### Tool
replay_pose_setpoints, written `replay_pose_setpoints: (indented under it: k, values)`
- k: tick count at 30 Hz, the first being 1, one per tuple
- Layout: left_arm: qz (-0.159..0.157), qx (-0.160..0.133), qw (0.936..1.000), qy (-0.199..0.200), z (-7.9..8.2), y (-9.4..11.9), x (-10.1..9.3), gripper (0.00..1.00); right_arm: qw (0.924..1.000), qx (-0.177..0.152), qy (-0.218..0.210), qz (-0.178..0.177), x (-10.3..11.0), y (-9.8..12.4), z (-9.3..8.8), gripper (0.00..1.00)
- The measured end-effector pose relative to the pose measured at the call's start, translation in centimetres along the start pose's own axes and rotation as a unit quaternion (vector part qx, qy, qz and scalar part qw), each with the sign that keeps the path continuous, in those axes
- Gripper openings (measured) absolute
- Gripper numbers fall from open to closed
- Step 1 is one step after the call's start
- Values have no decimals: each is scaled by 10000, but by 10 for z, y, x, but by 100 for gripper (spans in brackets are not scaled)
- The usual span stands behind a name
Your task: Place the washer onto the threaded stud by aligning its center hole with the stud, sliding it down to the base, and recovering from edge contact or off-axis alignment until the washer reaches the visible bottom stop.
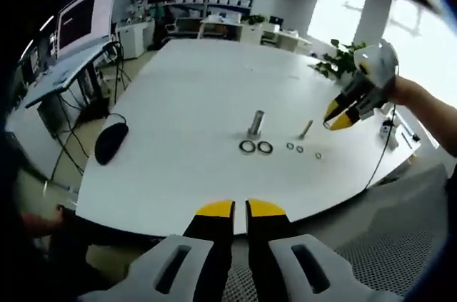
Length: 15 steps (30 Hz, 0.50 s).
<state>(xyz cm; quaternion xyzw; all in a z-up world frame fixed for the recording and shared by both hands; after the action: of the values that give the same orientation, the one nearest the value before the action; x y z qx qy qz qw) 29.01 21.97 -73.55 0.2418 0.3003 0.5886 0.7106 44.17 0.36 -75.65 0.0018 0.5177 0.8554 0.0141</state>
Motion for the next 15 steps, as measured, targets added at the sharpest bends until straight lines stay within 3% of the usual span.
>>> replay_pose_setpoints:
  k: [8,15]
  values:
    - [28,27,10000,67,-1,0,1,4,9997,-82,224,-26,-7,11,18,14]
    - [93,13,9999,112,-1,0,4,4,9991,-75,394,-114,-21,22,21,14]
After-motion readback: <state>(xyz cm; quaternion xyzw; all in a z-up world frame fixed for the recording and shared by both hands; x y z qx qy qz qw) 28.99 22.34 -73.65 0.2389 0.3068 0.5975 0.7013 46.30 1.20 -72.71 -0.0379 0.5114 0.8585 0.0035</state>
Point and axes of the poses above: the point that each gripper's makers call its tool centre point, and the gripper's own axes: y roughly backward along the fingers, x roughly to its left, z roughly out of its top, the point moved 2 cm from there along y, roughly backward along the fingers, and after that the axes turned 4 degrees about -y, right-handed, at the moved point
